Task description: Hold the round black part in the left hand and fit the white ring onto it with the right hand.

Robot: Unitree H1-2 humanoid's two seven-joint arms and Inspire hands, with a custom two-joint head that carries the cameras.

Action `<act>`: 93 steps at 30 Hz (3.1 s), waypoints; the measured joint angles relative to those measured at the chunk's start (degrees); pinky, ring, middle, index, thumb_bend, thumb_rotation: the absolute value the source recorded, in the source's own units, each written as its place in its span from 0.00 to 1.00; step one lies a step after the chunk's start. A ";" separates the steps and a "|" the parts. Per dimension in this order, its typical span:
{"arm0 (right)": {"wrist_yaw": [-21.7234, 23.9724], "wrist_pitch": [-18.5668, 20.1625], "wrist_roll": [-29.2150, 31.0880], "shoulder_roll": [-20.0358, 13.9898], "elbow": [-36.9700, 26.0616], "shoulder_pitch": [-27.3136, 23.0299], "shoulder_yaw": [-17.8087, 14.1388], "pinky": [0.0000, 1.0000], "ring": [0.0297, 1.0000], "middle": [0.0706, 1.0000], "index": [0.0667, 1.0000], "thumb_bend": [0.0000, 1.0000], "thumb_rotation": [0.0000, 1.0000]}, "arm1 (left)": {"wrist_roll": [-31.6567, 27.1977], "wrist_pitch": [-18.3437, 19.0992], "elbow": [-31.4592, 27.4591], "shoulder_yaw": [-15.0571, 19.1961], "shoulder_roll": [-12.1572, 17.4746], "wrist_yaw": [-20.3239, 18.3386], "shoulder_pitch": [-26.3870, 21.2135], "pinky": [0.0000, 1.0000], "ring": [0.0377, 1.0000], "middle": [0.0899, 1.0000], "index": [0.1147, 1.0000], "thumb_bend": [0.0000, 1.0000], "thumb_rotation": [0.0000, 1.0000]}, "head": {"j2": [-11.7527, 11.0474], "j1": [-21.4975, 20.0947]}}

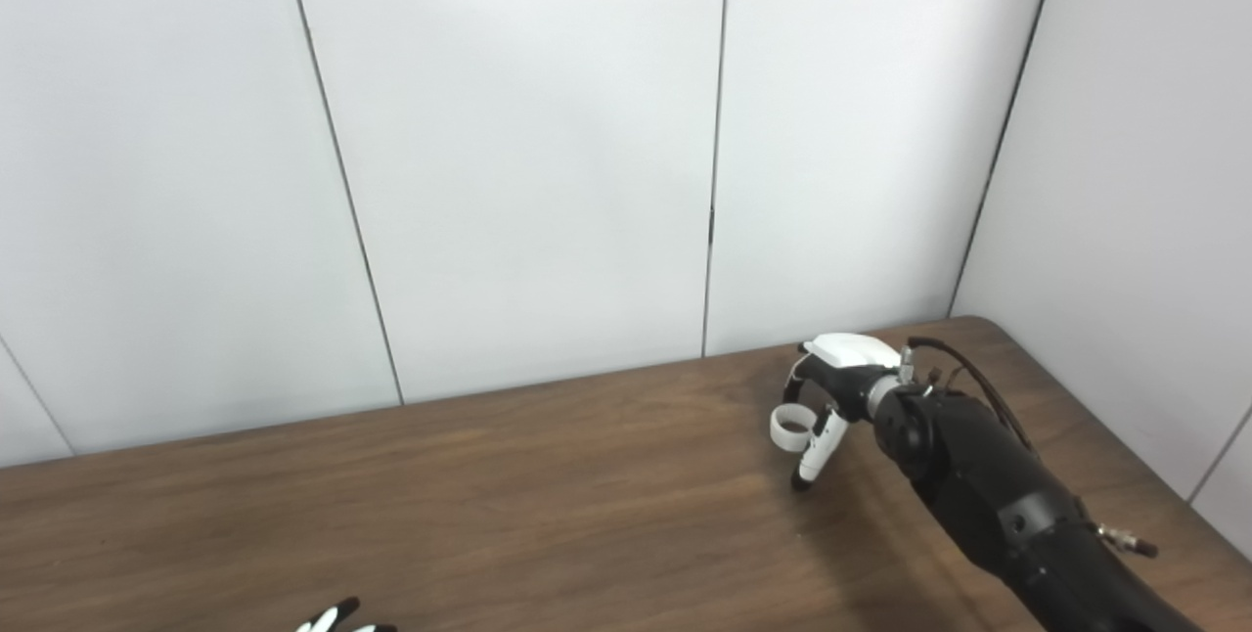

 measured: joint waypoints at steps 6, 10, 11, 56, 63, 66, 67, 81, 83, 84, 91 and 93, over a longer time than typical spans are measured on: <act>-0.43 -0.20 0.00 0.01 0.01 0.00 0.02 1.00 1.00 0.99 0.60 0.85 0.15 | 0.00 -0.04 -0.03 0.06 0.00 -0.02 0.06 1.00 1.00 0.86 0.41 0.52 0.04 | 0.00 0.00; -1.55 -0.81 -0.01 0.01 0.32 0.00 0.11 1.00 1.00 0.98 0.58 0.84 0.14 | 0.00 -0.03 -0.07 0.07 0.00 -0.07 0.09 1.00 1.00 0.86 0.41 0.52 0.04 | 0.00 0.00; -1.91 -1.13 -0.01 0.01 0.45 0.00 0.13 1.00 1.00 0.98 0.58 0.84 0.14 | 0.00 -0.02 -0.07 0.08 0.00 -0.08 0.09 1.00 1.00 0.86 0.41 0.52 0.04 | 0.00 0.00; -6.75 -3.80 -0.35 -0.07 0.78 0.87 -0.14 1.00 1.00 0.93 0.45 0.52 0.12 | -0.01 -0.30 -0.56 0.65 0.04 -0.15 0.80 1.00 1.00 0.85 0.41 0.52 0.04 | 0.97 1.40; -6.79 -4.55 0.56 -0.07 -2.41 2.91 -1.77 1.00 1.00 0.94 0.44 0.52 0.12 | 0.07 -1.19 0.93 0.70 0.14 -0.27 -0.64 1.00 1.00 0.85 0.41 0.52 0.04 | 1.41 1.23; -5.70 -4.36 1.14 0.10 -5.44 3.77 -1.96 1.00 1.00 0.94 0.44 0.52 0.12 | -0.32 -1.32 1.61 0.77 0.16 -0.65 -1.21 1.00 1.00 0.85 0.41 0.52 0.04 | 1.84 1.14; -5.29 -4.32 1.33 0.25 -6.50 3.82 -2.00 1.00 1.00 0.94 0.44 0.52 0.12 | -0.49 -1.33 1.81 0.78 0.16 -0.74 -1.47 1.00 1.00 0.85 0.41 0.52 0.04 | 1.85 1.14; -4.58 -5.18 1.92 4.58 -24.14 8.18 -4.39 0.99 1.00 0.92 0.44 0.51 0.12 | -0.50 -1.44 4.46 0.28 -0.75 -1.45 -4.88 1.00 0.99 0.83 0.41 0.52 0.04 | 4.04 3.43; -4.40 -5.42 1.99 5.54 -26.19 8.92 -4.42 0.99 1.00 0.92 0.44 0.51 0.12 | -0.20 -1.44 4.84 0.23 -0.93 -1.26 -5.22 1.00 0.99 0.82 0.41 0.52 0.04 | 4.74 4.83; -4.28 -5.57 2.03 5.69 -27.23 9.06 -4.42 1.00 1.00 0.92 0.44 0.51 0.12 | 0.19 -1.44 5.20 0.14 -1.07 -1.07 -5.51 1.00 0.99 0.82 0.41 0.52 0.04 | 4.75 4.83; -1.84 -6.88 2.26 5.89 -34.16 8.91 -4.52 0.99 1.00 0.92 0.44 0.52 0.13 | 1.38 -1.16 6.79 -0.40 -2.05 0.04 -7.17 1.00 0.99 0.82 0.41 0.52 0.04 | 5.80 6.94; -1.66 -7.98 2.95 6.36 -34.48 8.90 -4.38 1.00 1.00 0.91 0.44 0.52 0.13 | 1.55 -0.82 6.78 -0.56 -2.20 0.23 -7.25 1.00 0.99 0.82 0.41 0.52 0.04 | 7.55 8.60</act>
